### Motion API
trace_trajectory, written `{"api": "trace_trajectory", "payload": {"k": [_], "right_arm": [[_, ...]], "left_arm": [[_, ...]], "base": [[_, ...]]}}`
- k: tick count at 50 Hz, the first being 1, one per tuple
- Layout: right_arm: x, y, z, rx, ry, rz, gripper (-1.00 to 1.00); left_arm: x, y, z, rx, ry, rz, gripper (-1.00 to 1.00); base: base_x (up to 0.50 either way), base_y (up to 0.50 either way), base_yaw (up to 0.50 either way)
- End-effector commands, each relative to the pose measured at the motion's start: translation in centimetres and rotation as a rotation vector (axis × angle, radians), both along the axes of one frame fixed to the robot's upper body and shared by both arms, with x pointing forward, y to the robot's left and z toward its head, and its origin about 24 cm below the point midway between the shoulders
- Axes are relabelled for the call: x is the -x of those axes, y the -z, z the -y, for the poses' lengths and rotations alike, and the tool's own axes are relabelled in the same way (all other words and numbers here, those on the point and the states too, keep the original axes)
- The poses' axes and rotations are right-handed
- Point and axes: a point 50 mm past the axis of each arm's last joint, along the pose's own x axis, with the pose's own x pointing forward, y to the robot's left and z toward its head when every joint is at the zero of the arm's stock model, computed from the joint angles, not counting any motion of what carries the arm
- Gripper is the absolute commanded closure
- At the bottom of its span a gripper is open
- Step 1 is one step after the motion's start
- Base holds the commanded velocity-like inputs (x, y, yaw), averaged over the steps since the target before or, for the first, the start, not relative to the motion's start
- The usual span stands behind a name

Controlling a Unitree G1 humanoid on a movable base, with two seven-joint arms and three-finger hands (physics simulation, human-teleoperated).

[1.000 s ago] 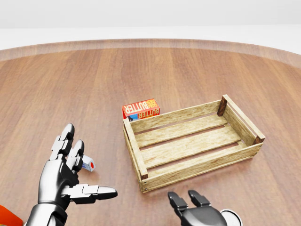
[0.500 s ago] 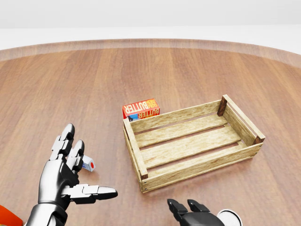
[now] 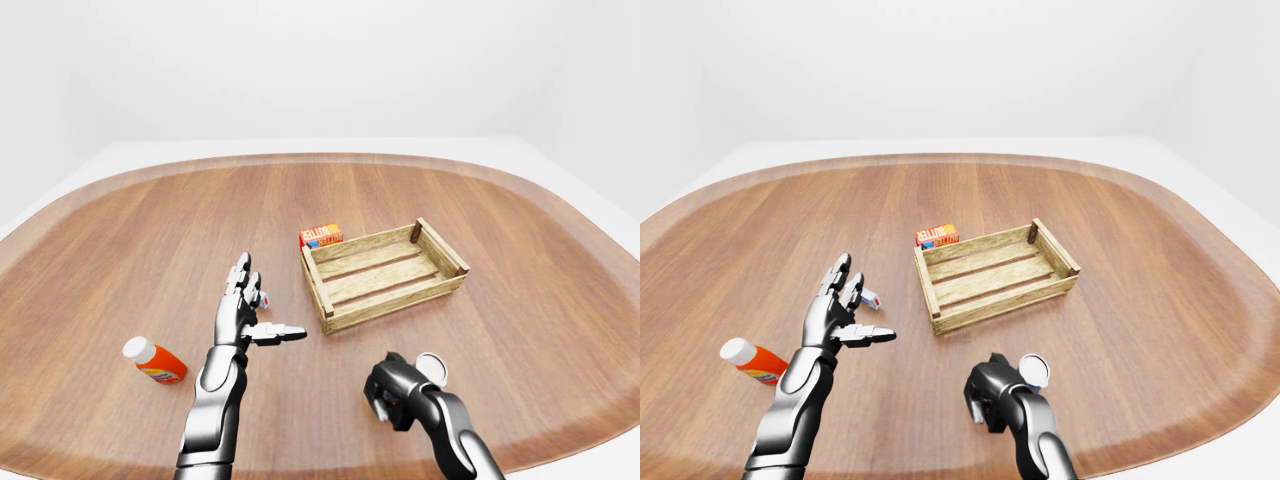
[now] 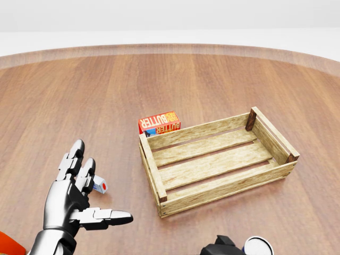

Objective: Pick up the tomato sauce, and put it in the wooden tray.

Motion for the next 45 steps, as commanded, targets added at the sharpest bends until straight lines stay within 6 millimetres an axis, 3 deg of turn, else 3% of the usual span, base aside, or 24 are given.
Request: {"api": "trace_trajectory", "payload": {"k": [1, 15, 40, 41, 42, 45], "right_arm": [[0.3, 0.3, 0.0, 0.010, -0.010, -0.010, 1.00], [-0.2, 0.2, -0.1, -0.069, -0.008, 0.098, 1.00], [-0.8, 0.7, 0.8, -0.090, 0.054, 0.109, 1.00], [-0.3, -2.5, -1.8, -0.161, -0.042, 0.154, 1.00], [0.2, -4.2, -2.9, -0.181, -0.095, 0.183, 1.00], [0.7, -6.2, -3.5, -0.205, -0.145, 0.237, 1.00]], "left_arm": [[0.0, 0.0, 0.0, 0.000, 0.000, -0.002, -1.00], [0.0, 0.1, 0.0, -0.002, 0.001, -0.003, -1.00], [0.0, 0.2, 0.0, -0.002, 0.001, -0.007, -1.00], [0.0, 0.2, 0.0, -0.002, 0.001, -0.007, -1.00], [0.0, 0.2, 0.0, -0.002, 0.001, -0.007, -1.00], [0.0, 0.2, 0.0, -0.001, 0.001, -0.008, -1.00]], "base": [[0.00, 0.00, 0.00], [0.00, 0.00, 0.00], [0.00, 0.00, 0.00], [0.00, 0.00, 0.00], [0.00, 0.00, 0.00], [0.00, 0.00, 0.00]]}}
